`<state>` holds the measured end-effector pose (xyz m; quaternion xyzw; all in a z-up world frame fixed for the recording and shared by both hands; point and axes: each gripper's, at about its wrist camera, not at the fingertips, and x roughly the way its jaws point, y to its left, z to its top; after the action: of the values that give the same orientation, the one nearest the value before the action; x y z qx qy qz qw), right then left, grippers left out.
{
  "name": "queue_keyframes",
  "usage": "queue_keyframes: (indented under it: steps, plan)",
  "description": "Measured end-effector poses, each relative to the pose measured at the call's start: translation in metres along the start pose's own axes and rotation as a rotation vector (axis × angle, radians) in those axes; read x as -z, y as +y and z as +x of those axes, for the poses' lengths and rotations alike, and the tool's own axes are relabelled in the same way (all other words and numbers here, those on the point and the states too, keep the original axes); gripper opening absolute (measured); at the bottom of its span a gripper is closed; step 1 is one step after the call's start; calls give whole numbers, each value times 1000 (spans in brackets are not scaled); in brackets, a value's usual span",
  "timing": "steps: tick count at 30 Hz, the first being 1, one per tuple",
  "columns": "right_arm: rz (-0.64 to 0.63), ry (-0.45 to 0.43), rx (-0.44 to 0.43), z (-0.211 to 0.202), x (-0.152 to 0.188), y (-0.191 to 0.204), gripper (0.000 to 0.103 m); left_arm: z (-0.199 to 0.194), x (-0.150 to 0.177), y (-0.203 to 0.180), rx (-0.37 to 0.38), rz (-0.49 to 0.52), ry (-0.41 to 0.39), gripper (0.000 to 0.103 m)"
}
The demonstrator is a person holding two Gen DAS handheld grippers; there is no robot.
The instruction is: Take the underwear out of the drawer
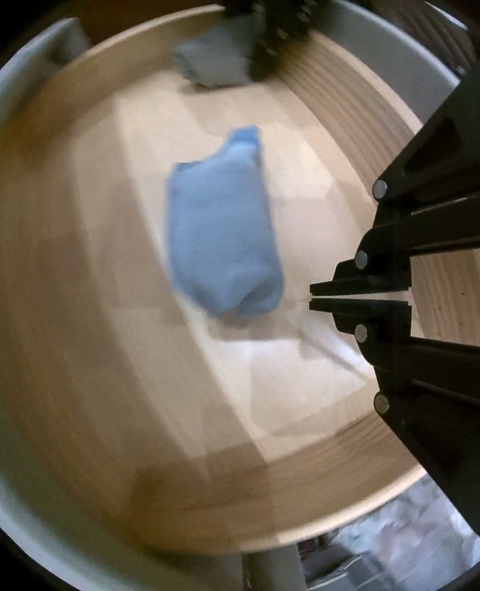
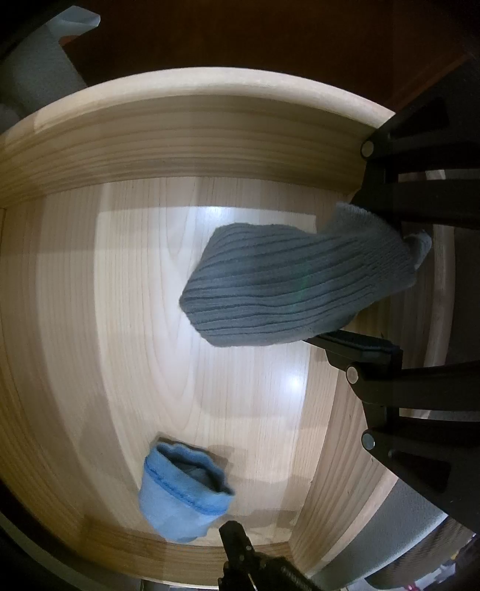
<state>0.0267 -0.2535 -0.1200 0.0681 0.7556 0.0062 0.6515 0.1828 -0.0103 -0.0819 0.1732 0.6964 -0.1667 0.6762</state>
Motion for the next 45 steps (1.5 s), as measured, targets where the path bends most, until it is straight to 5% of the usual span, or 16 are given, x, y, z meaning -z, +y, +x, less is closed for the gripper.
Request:
queue_keyframes:
  steps: [4,10,12,15,21,25,36,45]
  plan:
    - [-1,0,-1,0,0,1,34,-18,-4,4,48,-74,-49,47]
    - [1,0,0,1,0,0,34,-44,-28,-5,156,-116,-91,60]
    - [0,0,0,1,0,0,34,-42,-44,-9,145,-115,-84,61]
    - [0,0,-1,1,-1,0,34,-22,9,-20,137,-125,-69,61]
    - [-2,0,-1,1,-1,0,34,-2,3,-46,111,-168,-80,63]
    - [-4,0,-1,2,-2,0,34,7,1,-43,89,-172,-52,72]
    - [-5,0,-1,3,-2,-1,34,8,5,-41,86,-179,-64,74]
    - [-6,0,-1,4,-3,-1,34,10,10,-51,85,-190,-85,56]
